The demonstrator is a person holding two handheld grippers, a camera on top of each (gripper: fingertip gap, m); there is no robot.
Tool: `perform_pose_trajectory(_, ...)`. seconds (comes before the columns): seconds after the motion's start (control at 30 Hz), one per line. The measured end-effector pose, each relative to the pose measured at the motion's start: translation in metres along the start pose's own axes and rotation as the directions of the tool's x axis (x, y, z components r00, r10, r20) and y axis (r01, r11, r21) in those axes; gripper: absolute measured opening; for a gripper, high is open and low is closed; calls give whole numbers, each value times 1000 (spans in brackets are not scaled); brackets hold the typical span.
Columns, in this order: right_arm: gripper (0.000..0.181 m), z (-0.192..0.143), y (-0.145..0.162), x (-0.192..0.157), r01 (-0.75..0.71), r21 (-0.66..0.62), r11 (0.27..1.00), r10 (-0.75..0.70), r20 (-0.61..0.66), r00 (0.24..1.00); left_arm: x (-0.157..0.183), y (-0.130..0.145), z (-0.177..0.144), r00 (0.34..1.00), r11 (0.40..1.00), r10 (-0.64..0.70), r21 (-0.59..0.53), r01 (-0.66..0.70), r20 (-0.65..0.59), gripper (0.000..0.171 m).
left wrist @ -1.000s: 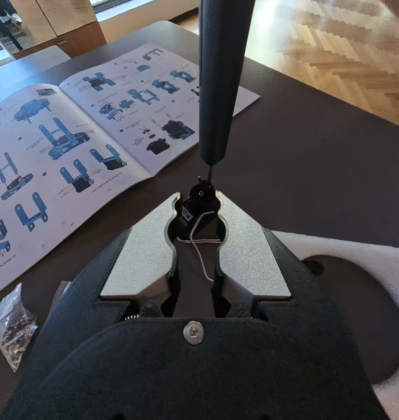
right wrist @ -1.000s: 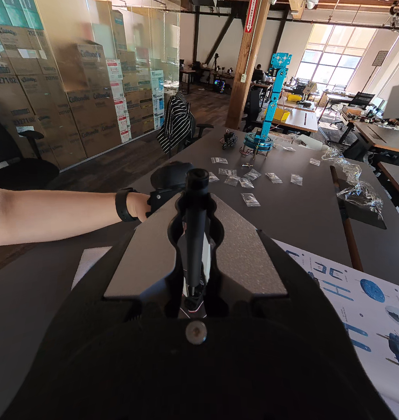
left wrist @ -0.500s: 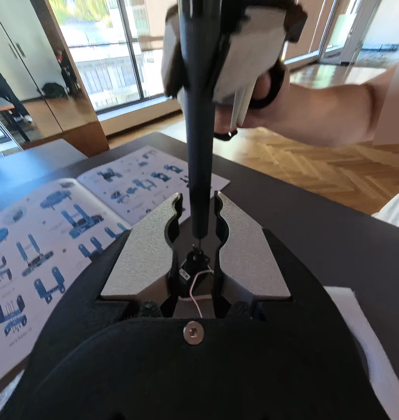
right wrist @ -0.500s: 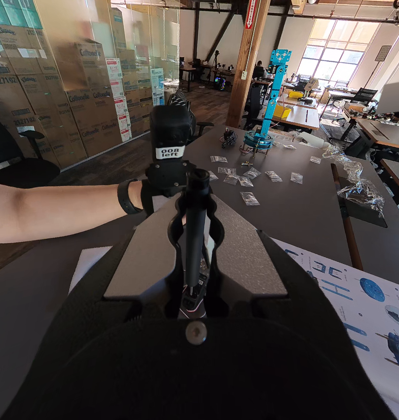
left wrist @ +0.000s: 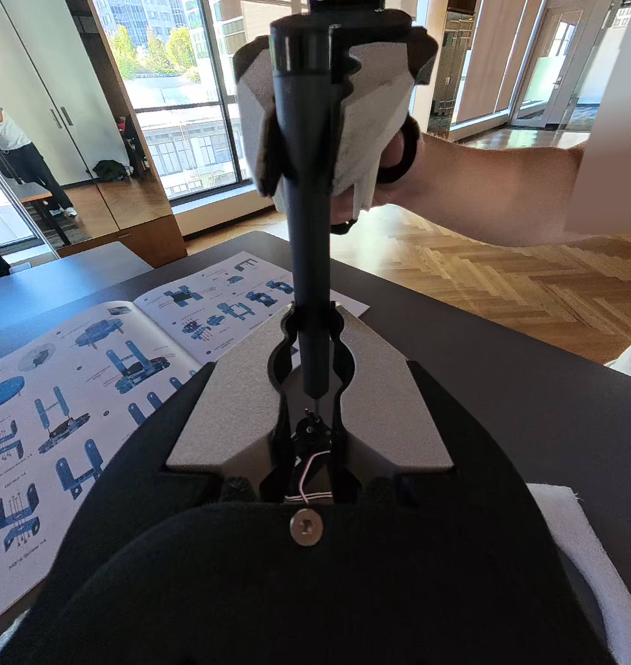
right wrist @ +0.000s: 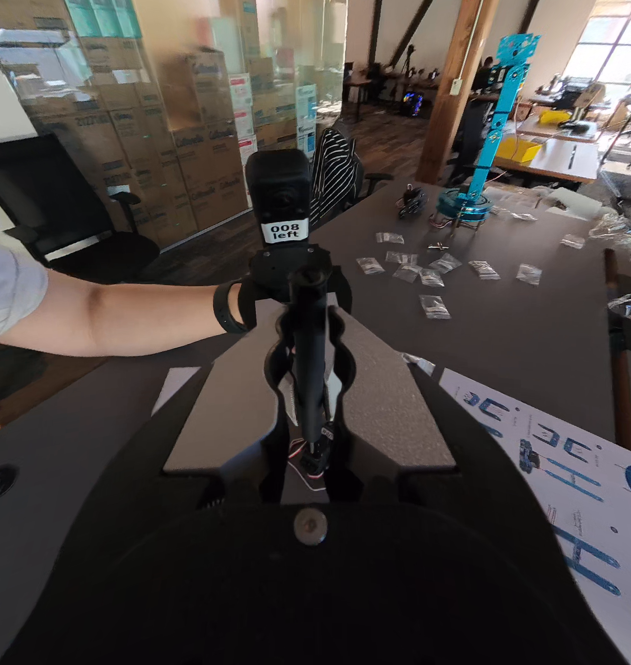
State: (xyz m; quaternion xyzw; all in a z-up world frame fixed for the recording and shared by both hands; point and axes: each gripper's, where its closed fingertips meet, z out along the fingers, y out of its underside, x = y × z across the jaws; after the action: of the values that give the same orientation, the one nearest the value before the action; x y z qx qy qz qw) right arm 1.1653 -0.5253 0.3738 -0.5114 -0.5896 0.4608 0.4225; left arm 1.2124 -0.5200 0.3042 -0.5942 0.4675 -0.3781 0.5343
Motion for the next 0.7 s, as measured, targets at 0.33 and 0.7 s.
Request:
perform_pose_trajectory(0.33, 15, -3, 2, 1, 10, -15, 1000, -10, -2, 1000, -1, 6, 0, 1000, 1000, 11, -27, -11, 3, 23)
perform_pose_trajectory(0.7, 15, -3, 3, 1, 13, -35, 999, -13, 1, 1000, 2, 91, 7, 998, 955, -35, -295, 20, -47, 27)
